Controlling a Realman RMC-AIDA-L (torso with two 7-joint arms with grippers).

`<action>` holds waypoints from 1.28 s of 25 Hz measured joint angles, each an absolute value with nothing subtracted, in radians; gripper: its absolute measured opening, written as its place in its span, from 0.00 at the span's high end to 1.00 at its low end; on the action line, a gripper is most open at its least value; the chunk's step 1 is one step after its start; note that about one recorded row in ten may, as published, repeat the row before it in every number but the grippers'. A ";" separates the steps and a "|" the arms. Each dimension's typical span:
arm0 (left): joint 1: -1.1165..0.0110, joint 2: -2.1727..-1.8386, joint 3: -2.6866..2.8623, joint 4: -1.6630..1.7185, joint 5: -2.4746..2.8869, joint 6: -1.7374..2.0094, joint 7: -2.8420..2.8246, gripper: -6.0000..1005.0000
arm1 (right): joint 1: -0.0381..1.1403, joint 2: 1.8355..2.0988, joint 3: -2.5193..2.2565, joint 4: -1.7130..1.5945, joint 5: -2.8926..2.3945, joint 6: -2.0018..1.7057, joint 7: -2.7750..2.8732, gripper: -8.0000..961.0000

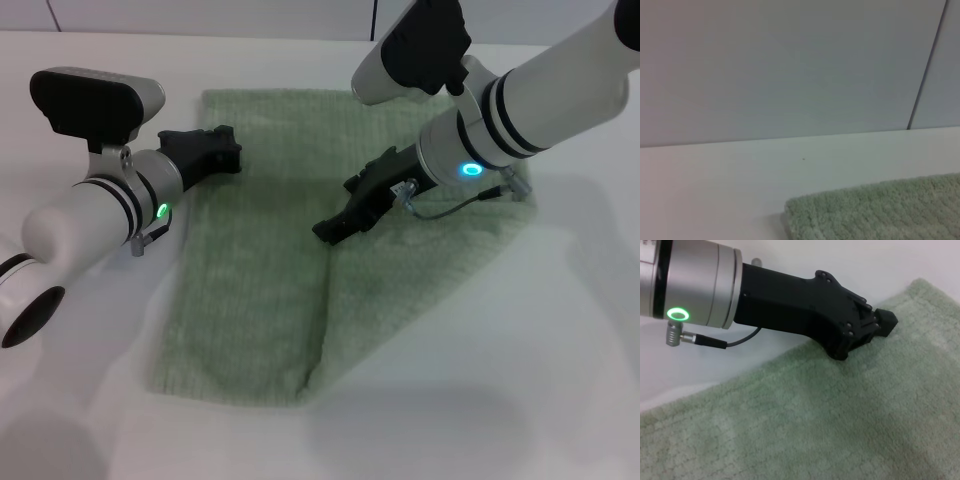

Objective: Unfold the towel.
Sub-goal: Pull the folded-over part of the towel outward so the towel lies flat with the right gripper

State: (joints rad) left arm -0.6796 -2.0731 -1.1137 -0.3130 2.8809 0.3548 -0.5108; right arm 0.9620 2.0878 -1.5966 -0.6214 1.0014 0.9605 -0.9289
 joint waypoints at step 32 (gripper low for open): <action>-0.670 -2.072 -1.114 -0.323 2.881 0.358 -0.511 1.00 | 0.969 2.088 -1.609 -0.587 1.002 0.941 -0.916 0.93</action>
State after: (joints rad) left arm -0.6701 -2.0723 -1.1137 -0.3225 2.8808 0.3580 -0.5108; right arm 0.9688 2.0877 -1.6089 -0.5866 1.0017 0.9412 -0.9158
